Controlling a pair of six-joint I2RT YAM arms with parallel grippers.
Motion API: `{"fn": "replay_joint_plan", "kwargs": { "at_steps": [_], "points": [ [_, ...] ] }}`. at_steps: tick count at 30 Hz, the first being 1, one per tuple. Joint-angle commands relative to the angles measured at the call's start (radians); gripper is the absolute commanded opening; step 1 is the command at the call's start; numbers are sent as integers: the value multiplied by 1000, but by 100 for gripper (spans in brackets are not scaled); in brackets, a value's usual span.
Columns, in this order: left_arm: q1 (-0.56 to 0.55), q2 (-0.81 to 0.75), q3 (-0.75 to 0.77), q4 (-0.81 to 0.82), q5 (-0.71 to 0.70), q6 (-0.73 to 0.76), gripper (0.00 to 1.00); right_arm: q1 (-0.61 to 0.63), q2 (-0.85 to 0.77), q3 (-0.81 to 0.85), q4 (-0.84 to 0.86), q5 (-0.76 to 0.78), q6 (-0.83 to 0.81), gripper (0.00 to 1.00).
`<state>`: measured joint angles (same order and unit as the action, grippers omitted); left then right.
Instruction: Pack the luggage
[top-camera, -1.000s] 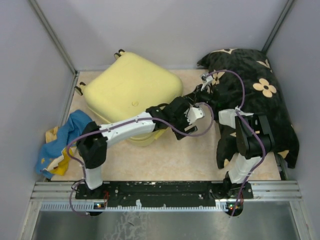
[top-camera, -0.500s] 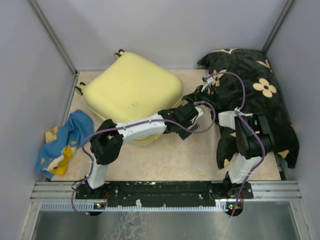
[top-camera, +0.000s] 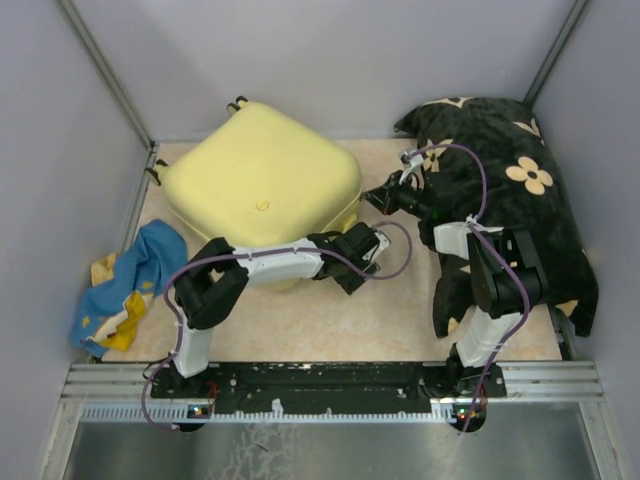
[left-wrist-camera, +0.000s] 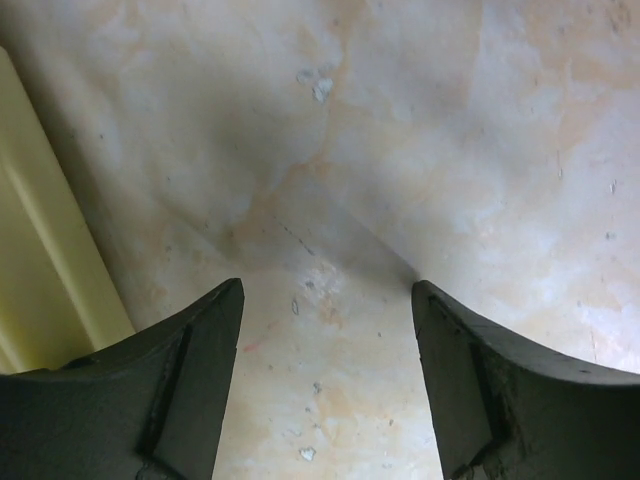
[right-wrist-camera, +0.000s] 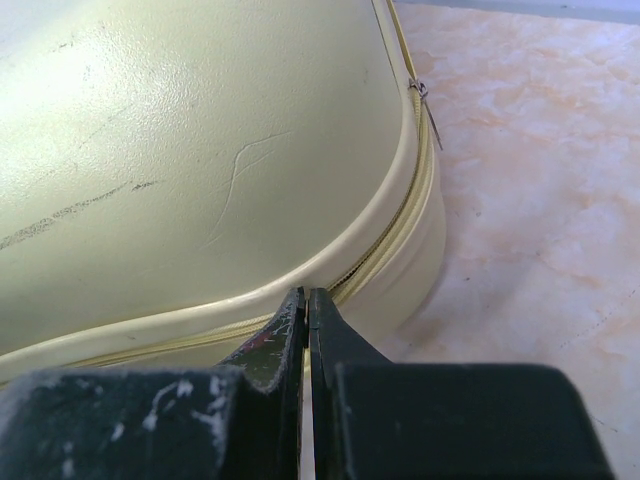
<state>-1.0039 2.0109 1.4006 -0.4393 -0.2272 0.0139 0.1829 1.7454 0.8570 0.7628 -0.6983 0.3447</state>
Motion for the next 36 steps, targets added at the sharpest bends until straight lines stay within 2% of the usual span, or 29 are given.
{"fn": "replay_joint_plan", "kwargs": {
  "at_steps": [1, 3, 6, 10, 13, 20, 26, 30, 31, 32, 33, 36],
  "points": [
    [59, -99, -45, -31, -70, 89, 76, -4, -37, 12, 118, -21, 8, 0],
    [45, -119, 5, -72, -124, 81, 77, -5, -34, 11, 119, -24, 8, 0],
    [27, -129, 73, -151, -170, 42, 84, -5, -29, 11, 124, -26, 10, 0],
    [8, -146, 96, -181, -301, 3, 91, -5, -27, 14, 126, -26, 11, 0],
    [10, -144, 99, -210, -318, -11, 95, -5, -22, 17, 125, -30, 11, 0],
    [23, -56, 56, -180, -299, -31, 92, -6, -12, 23, 127, -27, 15, 0],
    [45, -15, -76, -86, -264, 23, 81, -9, -14, 28, 121, -28, 6, 0],
    [66, -46, -149, -62, -171, 153, 67, -23, -21, 22, 119, -43, -4, 0],
    [67, -64, -175, -60, -146, 196, 58, -30, -23, 19, 116, -47, -8, 0],
    [66, -89, -203, -54, -129, 241, 44, -39, -26, 17, 113, -51, -11, 0],
    [68, -115, -236, -46, -117, 275, 25, -49, -31, 13, 114, -56, -11, 0],
    [83, -189, -322, -39, -70, 364, 1, -85, -54, -9, 120, -62, -11, 0]
  ]
}}
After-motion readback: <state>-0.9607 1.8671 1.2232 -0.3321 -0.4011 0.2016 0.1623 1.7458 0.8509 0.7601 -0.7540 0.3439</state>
